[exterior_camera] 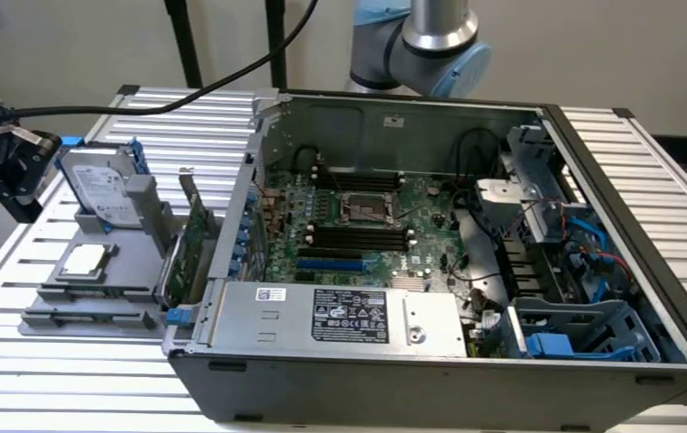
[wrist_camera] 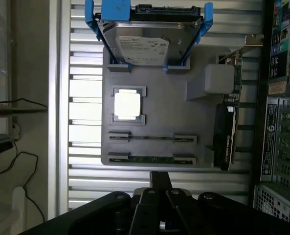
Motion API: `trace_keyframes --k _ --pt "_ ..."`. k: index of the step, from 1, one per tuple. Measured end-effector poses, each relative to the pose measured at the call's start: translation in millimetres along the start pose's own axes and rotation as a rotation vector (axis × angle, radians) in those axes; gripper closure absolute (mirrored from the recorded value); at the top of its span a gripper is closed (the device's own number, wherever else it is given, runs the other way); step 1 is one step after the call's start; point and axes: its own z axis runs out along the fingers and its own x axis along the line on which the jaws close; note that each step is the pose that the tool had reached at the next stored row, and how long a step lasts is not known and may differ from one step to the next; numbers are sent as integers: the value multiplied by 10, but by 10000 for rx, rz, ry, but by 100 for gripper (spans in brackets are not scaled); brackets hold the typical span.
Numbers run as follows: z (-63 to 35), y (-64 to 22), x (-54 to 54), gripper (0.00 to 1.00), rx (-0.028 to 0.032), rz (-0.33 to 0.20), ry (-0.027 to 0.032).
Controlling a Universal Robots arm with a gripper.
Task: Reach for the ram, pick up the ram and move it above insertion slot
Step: 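Reach for the ram, then pick up the ram and move it above insertion slot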
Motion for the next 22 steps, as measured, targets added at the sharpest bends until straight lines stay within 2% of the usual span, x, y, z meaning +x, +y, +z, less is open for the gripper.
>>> trace_keyframes --k 15,17,22 --pt "0 0 0 89 0 1 0" --pt "7 1 1 89 29 -10 -54" --pt "35 1 0 89 25 -812 -46"
